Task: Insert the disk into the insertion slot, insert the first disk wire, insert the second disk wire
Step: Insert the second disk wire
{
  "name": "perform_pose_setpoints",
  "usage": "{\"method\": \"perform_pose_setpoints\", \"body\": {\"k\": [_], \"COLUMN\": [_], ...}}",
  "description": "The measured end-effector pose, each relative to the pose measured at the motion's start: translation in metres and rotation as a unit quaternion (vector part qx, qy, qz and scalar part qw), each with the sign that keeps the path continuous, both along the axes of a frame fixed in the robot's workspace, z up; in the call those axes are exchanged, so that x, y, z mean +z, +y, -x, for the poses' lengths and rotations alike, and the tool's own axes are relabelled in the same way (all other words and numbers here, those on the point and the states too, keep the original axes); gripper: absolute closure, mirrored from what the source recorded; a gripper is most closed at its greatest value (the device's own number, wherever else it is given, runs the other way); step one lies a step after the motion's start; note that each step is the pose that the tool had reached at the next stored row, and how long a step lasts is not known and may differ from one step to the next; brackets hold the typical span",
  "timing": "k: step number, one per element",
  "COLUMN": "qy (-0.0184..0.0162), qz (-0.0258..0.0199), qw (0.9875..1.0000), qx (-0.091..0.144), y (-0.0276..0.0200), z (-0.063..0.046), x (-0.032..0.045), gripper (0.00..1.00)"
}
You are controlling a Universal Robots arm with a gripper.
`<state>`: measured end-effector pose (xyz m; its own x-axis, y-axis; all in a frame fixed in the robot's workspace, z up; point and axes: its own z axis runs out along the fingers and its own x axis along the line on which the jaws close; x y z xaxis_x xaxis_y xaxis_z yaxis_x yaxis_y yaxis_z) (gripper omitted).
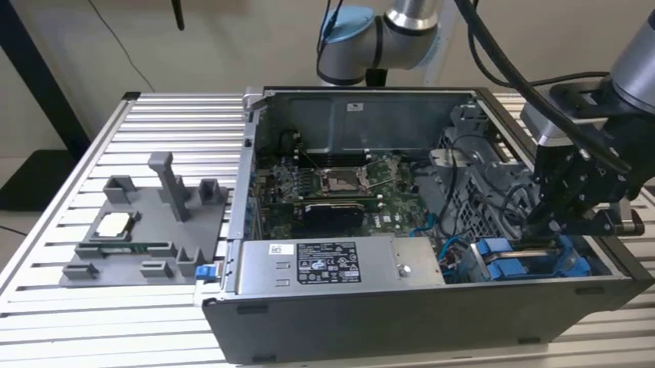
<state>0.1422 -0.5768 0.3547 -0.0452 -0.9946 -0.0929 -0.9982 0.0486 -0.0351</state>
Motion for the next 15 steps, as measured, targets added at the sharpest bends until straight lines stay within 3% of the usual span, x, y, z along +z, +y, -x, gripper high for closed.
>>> {"method": "perform_pose_setpoints", "body": {"k": [3,5,15], "qy": [0.0004,0.0008,0.003], "qz": [0.0001,0.0001,0.0001], "qw": [1.0,1.0,1.0], "qx": [0.0,0.0,0.0], "y": [0.0001,0.0,0.0], "z": [0.0,0.0,0.0], "x": [0.0016,0.0058,0.0325], "gripper": [0.78,0.89,0.89]}}
